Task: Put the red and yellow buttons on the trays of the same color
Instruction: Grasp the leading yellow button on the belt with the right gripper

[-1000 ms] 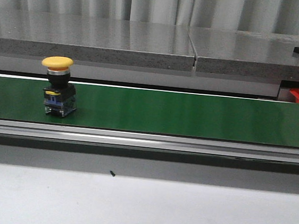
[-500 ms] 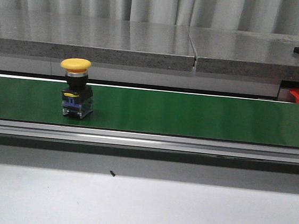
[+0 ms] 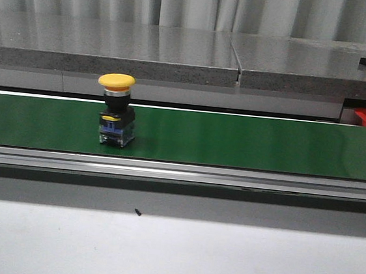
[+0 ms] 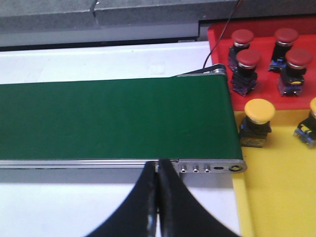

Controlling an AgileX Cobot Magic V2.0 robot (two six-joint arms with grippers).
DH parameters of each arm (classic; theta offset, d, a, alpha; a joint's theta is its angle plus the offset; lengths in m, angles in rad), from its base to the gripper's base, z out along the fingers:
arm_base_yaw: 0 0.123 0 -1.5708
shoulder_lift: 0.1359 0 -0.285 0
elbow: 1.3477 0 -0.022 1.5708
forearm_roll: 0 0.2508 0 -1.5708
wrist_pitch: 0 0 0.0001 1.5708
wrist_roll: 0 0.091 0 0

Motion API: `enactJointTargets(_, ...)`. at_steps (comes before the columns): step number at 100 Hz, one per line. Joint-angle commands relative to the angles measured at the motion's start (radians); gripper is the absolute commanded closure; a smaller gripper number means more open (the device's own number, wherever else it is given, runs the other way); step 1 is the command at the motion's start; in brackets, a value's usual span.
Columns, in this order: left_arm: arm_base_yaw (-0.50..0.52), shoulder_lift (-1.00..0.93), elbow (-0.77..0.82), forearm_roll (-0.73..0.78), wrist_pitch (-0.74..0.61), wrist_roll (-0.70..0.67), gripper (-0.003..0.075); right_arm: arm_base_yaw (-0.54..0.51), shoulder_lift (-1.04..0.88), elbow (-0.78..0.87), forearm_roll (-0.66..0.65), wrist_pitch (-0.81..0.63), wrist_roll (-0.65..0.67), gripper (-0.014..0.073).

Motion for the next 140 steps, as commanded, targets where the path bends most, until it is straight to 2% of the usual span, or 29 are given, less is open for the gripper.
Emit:
enactJointTargets(1, -0.008, -0.101, 0.049, -0.014, -0.079, 0.003, 0.0739, 0.037, 0.065, -0.057, -0.001, -0.057, -0.024, 0.066)
enactJointTargets(28, -0.008, -0.381, 0.316, -0.009, -0.174, 0.003, 0.0739, 0.2, 0.287, -0.221, -0.018, -0.048, -0.068, 0.066)
enactJointTargets(47, -0.008, -0.525, 0.411, -0.007, -0.176, 0.003, 0.0739, 0.315, 0.484, -0.41, -0.018, 0.032, -0.11, 0.0636)
enactJointTargets(56, -0.008, -0.566, 0.424, -0.007, -0.165, 0.003, 0.0739, 0.364, 0.591, -0.515, -0.018, 0.107, -0.122, 0.0526)
enactJointTargets(61, -0.008, -0.579, 0.424, -0.007, -0.158, 0.003, 0.0739, 0.388, 0.647, -0.571, -0.017, 0.149, -0.125, 0.0425)
enactJointTargets(67, -0.008, -0.588, 0.424, -0.007, -0.147, 0.003, 0.0739, 0.415, 0.727, -0.642, -0.015, 0.199, -0.125, 0.0256)
enactJointTargets(68, -0.008, -0.588, 0.424, -0.007, -0.144, 0.003, 0.0738, 0.418, 0.727, -0.649, -0.015, 0.205, -0.125, 0.0256)
enactJointTargets(73, -0.008, -0.588, 0.424, -0.007, -0.14, 0.003, 0.0739, 0.436, 0.782, -0.701, -0.008, 0.242, -0.125, 0.0138)
enactJointTargets(83, -0.008, -0.588, 0.424, -0.007, -0.14, 0.003, 0.0739, 0.473, 0.89, -0.792, -0.006, 0.293, -0.128, 0.0026)
enactJointTargets(112, -0.008, -0.588, 0.424, -0.007, -0.14, 0.003, 0.0739, 0.551, 1.136, -0.997, 0.01, 0.36, -0.209, 0.0021)
enactJointTargets(140, -0.008, -0.588, 0.424, -0.007, -0.14, 0.003, 0.0739, 0.551, 1.28, -1.042, 0.063, 0.334, -0.278, 0.0021)
